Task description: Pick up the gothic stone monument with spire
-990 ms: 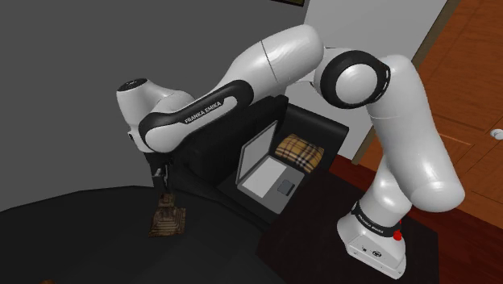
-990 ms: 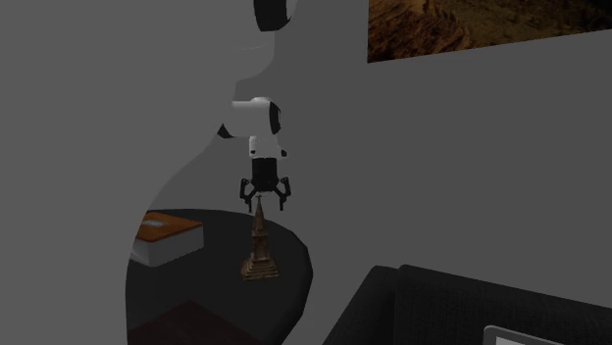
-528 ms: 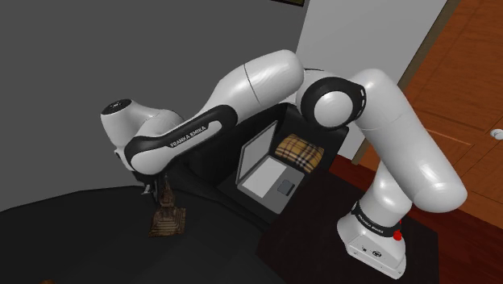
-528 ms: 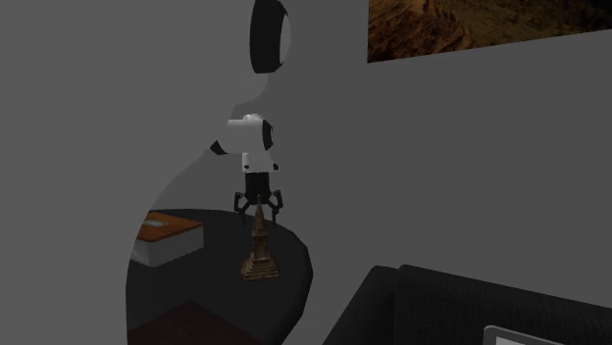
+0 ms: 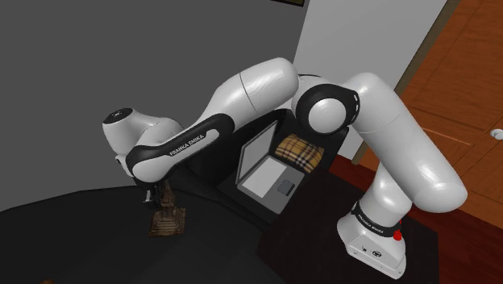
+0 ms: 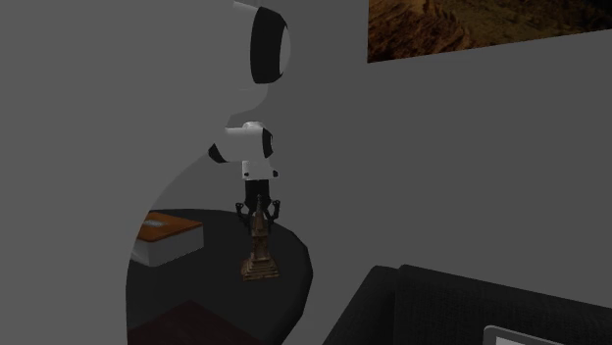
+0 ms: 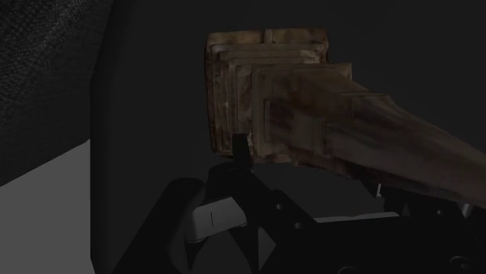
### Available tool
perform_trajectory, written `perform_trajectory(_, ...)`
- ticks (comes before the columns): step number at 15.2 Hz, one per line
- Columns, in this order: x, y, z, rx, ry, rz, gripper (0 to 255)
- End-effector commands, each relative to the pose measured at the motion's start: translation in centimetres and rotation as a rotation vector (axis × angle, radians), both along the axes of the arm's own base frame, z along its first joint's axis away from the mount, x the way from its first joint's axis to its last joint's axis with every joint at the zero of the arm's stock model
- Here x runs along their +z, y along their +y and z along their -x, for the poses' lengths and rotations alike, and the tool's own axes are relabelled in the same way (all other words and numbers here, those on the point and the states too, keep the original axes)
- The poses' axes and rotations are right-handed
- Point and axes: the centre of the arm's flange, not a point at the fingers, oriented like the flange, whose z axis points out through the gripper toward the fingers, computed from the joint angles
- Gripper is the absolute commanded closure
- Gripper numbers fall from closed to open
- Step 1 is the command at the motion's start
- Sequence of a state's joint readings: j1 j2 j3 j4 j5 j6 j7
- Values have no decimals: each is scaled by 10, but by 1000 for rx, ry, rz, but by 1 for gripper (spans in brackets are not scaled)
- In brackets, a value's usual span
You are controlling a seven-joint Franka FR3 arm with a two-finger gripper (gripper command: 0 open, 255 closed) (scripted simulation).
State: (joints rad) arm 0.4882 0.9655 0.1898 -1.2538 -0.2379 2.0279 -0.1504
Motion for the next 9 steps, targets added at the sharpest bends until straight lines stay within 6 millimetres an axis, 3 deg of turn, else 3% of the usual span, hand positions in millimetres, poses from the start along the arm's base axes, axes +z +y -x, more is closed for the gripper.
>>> perform_trajectory(1, -1, 0, 0, 0, 1, 1, 255)
perform_trajectory(7, -1, -1, 0, 0, 1, 1, 255)
perform_trajectory(9, 9, -1, 0, 0, 1, 1, 255)
